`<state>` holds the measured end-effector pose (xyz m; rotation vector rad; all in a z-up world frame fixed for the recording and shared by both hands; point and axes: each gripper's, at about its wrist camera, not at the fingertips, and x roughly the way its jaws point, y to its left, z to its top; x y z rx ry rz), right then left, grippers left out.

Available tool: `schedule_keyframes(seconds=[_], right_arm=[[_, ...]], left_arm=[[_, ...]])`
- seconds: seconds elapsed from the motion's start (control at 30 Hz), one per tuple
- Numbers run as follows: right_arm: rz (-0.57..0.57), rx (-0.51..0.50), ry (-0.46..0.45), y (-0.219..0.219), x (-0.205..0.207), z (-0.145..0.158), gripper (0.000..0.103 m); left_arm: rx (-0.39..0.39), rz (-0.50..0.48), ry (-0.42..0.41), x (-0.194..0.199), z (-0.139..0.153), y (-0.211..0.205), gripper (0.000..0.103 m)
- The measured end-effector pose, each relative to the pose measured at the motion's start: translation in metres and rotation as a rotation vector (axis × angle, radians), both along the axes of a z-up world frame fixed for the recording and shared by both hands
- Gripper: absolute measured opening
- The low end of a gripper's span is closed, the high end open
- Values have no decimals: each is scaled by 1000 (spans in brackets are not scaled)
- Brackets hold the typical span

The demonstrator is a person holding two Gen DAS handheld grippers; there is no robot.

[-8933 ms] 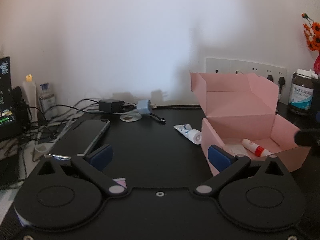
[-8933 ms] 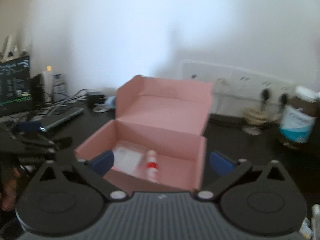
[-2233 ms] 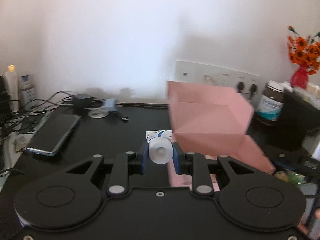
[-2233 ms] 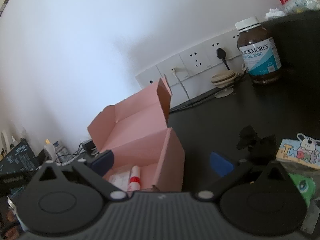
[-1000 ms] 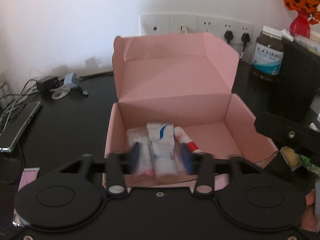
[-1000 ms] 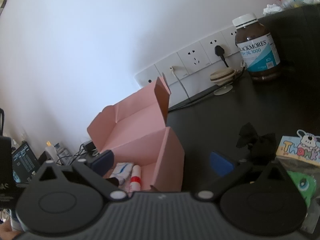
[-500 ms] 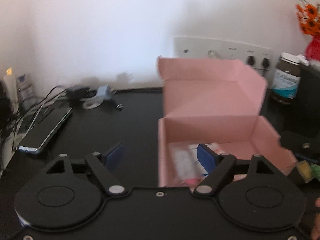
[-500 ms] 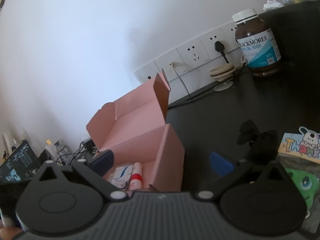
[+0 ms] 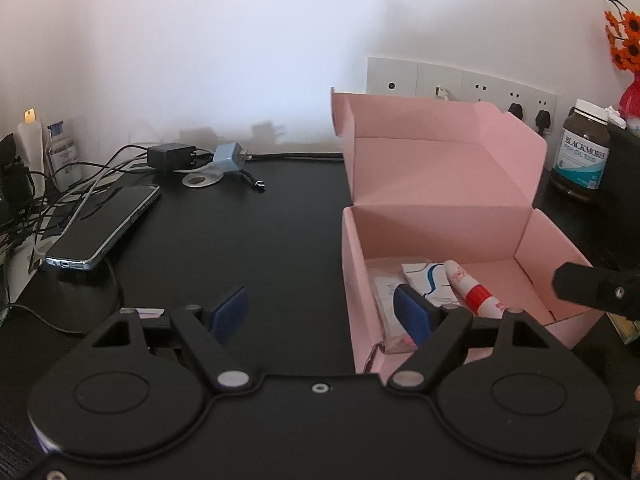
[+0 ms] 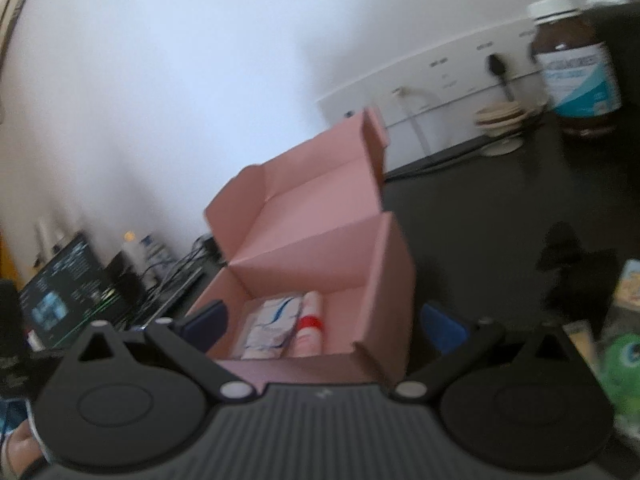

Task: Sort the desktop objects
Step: 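Open the left tool and withdraw it from the pink box, then move the right tool to the bagged green frog toy and grasp it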

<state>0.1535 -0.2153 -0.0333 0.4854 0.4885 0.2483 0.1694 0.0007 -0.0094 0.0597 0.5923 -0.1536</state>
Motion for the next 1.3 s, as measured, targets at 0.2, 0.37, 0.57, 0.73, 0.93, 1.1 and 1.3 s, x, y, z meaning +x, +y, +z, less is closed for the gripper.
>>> schedule_keyframes(seconds=[0.2, 0.37, 0.57, 0.73, 0.93, 1.1, 1.3], right_arm=[[76, -35, -16, 9, 0, 2, 102], [86, -33, -11, 8, 1, 2, 102], [3, -9, -14, -1, -4, 3, 102], [14, -59, -31, 6, -5, 6, 102], [67, -100, -54, 17, -7, 8, 102], [91, -192, -51, 32, -7, 11, 102], [84, -202, -43, 31, -8, 11, 102]], left_arm=[[-11, 6, -1, -11, -1, 8, 81], [3, 0, -73, -19, 4, 15, 82], [70, 7, -352, -41, 13, 32, 103], [84, 45, -424, -44, 4, 38, 103], [59, 31, -444, -46, 7, 38, 103], [48, 51, -420, -40, 6, 43, 103], [-41, 97, -335, -30, 6, 62, 103]])
